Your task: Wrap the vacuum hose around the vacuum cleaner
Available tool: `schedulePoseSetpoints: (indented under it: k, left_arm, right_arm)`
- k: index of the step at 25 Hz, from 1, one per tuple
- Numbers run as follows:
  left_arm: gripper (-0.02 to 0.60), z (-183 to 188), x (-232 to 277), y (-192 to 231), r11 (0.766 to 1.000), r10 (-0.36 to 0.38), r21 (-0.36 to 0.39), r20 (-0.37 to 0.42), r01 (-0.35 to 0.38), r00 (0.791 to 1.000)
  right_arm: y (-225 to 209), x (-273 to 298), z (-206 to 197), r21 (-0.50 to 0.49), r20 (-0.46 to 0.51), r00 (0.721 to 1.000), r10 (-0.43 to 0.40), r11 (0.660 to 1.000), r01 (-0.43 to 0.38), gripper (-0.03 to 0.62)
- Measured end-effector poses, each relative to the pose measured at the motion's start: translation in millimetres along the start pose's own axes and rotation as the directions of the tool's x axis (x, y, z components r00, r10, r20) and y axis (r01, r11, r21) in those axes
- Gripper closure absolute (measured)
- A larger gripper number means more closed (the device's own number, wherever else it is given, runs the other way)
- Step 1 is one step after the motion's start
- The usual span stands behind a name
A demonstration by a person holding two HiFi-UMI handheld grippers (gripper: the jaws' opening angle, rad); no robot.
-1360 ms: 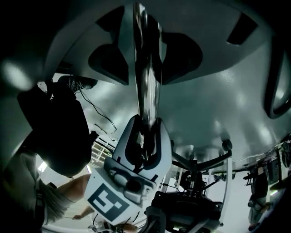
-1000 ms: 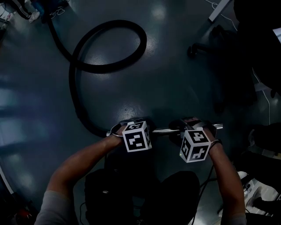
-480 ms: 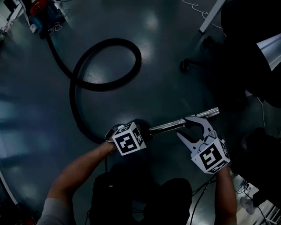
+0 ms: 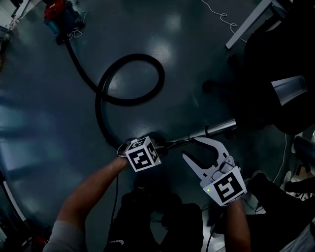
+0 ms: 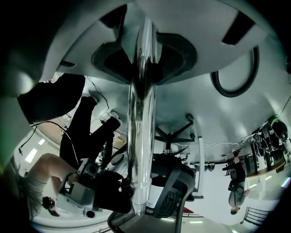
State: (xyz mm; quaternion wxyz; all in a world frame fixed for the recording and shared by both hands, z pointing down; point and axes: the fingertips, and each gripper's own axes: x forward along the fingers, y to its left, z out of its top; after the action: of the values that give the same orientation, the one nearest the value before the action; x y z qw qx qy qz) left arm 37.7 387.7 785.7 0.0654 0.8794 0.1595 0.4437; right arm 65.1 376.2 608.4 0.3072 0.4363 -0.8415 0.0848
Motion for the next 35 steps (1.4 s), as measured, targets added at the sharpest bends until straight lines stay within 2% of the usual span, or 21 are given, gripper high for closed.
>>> schedulePoseSetpoints:
  k: [10,17,21,29,31,35]
  left_arm:
    - [0.405,79.1,-130.1,-5.3,0.997,-0.020,-0.076,0.097,0.027,0.995]
    - [0.405,143.2,-211.1,7.7,0.995,0.030,-0.100,0.140,-0.016,0.990]
    - [0.405,158.5,-234.5,10.9,0.992,0.077,-0.108,0.129,-0.063,0.989]
    - [0.405,215.1,-275.8,34.5,0.977,0.170,-0.145,0.085,-0.157,0.982]
    - [0.406,229.5,-288.3,40.7,0.970,0.199,-0.162,0.086,-0.184,0.976]
    - [0.407,251.4,-322.0,50.8,0.942,0.253,-0.245,0.062,-0.231,0.965]
  right_arm:
    - [-40.9,-59.2,172.0,-0.009,0.053,0.998,-0.044,0.999,0.045,0.428]
    - [-63.7,-84.4,278.8,-0.085,0.100,0.994,-0.042,0.995,0.050,0.428]
    - [-68.4,-94.3,307.0,-0.112,0.146,0.988,-0.045,0.992,0.061,0.428]
    - [-105.4,-127.1,355.2,-0.164,0.199,0.979,0.050,0.986,-0.018,0.428]
    - [-111.7,-137.3,366.9,-0.183,0.209,0.975,0.072,0.982,-0.033,0.428]
    - [-120.7,-155.6,377.3,-0.232,0.195,0.976,0.093,0.972,-0.047,0.428]
